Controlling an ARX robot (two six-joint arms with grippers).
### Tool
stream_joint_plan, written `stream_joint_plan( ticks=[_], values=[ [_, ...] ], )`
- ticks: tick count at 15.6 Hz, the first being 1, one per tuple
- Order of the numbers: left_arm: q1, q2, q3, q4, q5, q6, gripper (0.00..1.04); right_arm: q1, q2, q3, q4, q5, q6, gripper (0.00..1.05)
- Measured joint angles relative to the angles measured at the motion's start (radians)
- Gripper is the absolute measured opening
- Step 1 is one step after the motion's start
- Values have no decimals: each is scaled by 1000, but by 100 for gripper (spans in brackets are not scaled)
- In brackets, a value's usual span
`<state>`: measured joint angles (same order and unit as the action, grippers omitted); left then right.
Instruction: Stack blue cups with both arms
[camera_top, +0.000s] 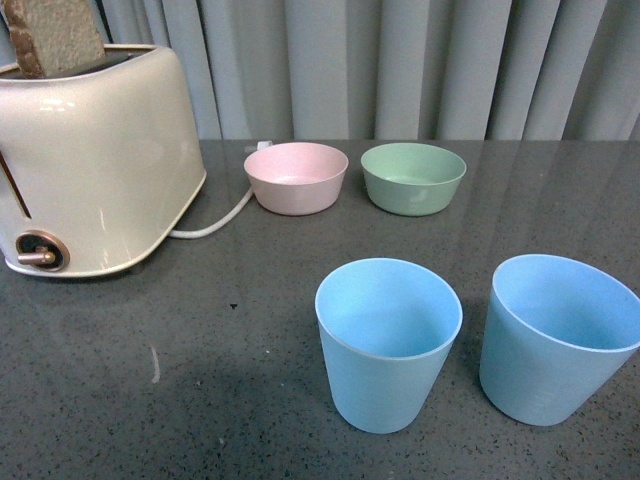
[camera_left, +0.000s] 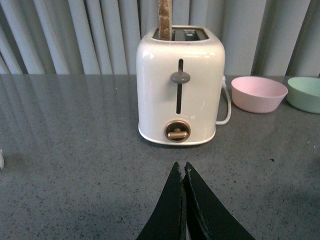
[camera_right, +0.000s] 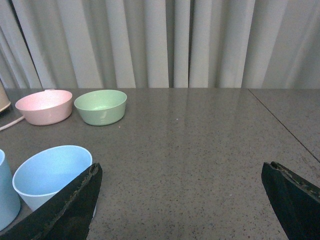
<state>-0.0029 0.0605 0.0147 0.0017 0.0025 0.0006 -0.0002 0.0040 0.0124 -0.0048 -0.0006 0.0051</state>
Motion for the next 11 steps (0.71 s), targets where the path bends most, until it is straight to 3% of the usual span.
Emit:
stream_joint_plan(
  ticks=[3,4,6,7,8,11],
  values=[
    [0,-50,0,-10,-3,0,1,0,0,0,2,0,0,98],
    [0,-50,0,-8,-3,0,10,0,0,0,1,0,0,98],
    [0,-50,0,-5,-3,-1,80,-17,11,0,28,-52,27,98],
    [0,-50,0,-5,-3,0,93,-50,95,18,126,-156,87,98],
    [0,-50,0,-5,-3,0,100,-39,223,63,217,-208,116,98],
    [0,-50,0,-5,-3,0,98,69,589,281,317,-224,127,98]
  ],
)
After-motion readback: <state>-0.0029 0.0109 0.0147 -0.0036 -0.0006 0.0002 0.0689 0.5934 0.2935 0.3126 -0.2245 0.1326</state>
